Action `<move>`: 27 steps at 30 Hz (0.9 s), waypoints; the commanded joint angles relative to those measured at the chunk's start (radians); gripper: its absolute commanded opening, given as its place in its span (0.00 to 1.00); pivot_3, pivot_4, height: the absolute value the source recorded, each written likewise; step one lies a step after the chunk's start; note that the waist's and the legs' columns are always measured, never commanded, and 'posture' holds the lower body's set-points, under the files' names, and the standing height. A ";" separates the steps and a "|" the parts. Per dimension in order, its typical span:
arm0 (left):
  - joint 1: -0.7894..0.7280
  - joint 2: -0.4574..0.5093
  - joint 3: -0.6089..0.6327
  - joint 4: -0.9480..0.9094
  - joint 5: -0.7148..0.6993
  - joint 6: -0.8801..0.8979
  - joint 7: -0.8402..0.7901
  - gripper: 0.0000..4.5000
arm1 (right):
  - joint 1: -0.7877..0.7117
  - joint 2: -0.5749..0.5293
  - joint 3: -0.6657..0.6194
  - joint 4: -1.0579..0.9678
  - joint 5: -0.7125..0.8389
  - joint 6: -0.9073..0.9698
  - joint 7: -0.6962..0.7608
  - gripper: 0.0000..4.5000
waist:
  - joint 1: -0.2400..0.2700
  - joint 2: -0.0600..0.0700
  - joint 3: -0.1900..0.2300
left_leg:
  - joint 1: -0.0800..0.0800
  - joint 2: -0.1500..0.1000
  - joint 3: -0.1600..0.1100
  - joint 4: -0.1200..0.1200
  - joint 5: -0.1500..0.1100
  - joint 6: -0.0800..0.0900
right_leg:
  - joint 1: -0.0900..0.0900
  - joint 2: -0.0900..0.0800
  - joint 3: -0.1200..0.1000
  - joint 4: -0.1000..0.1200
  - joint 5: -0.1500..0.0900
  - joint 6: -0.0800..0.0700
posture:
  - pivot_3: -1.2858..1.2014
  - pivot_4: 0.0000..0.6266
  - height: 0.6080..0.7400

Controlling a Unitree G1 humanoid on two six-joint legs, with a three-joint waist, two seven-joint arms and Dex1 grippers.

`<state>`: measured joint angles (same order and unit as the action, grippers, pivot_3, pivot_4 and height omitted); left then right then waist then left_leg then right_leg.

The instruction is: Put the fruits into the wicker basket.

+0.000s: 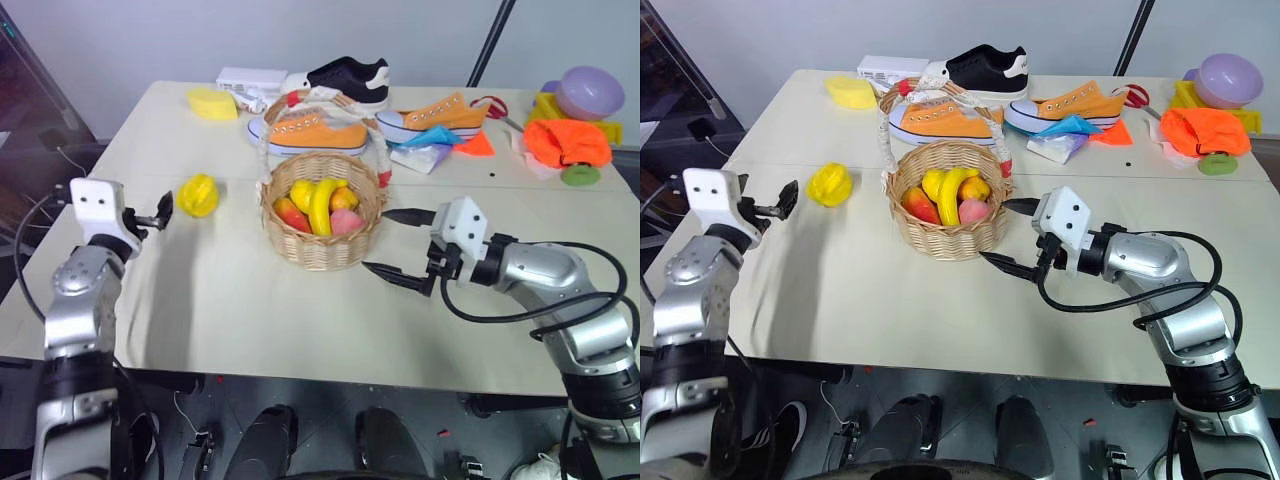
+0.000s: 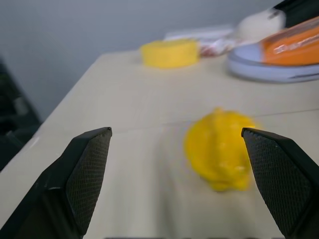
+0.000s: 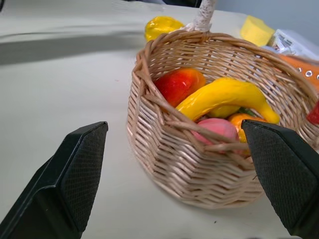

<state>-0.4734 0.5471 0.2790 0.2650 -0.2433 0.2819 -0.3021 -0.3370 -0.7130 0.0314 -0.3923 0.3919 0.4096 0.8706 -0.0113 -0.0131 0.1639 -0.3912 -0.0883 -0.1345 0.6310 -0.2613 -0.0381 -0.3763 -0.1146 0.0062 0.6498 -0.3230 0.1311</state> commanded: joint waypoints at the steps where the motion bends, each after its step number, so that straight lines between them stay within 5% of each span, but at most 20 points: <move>1: -0.097 -0.011 -0.024 0.073 -0.008 0.031 -0.035 1.00 | -0.024 0.013 0.000 -0.012 -0.017 -0.030 -0.007 0.99 | 0.000 -0.002 0.001 | 0.000 0.000 0.000 0.000 0.000 0.000 | 0.000 0.000 0.000 0.000 0.000 0.000 | 0.52 0.24 1.00; 15: -0.409 -0.003 -0.176 0.368 0.072 0.247 -0.167 1.00 | -0.036 0.068 0.029 -0.011 -0.048 -0.033 -0.033 0.99 | -0.002 -0.005 0.003 | -0.001 0.000 0.000 0.001 0.001 -0.001 | -0.001 0.000 0.000 0.002 0.000 0.000 | 0.52 0.24 1.00; 27: -0.466 -0.021 -0.235 0.556 0.177 0.160 -0.147 1.00 | -0.018 0.069 -0.001 -0.016 -0.034 -0.001 -0.046 0.99 | -0.005 -0.006 0.003 | -0.001 0.000 0.000 0.001 0.001 -0.002 | -0.003 0.000 0.000 0.004 0.000 0.000 | 0.52 0.24 1.00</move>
<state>-0.9379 0.5275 0.0552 0.8048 -0.0860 0.4481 -0.4505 -0.3537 -0.6332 0.0675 -0.3891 0.3402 0.4074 0.8274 -0.0164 -0.0195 0.1674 -0.3925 -0.0884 -0.1343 0.6323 -0.2599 -0.0402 -0.3793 -0.1144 0.0061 0.6541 -0.3228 0.1315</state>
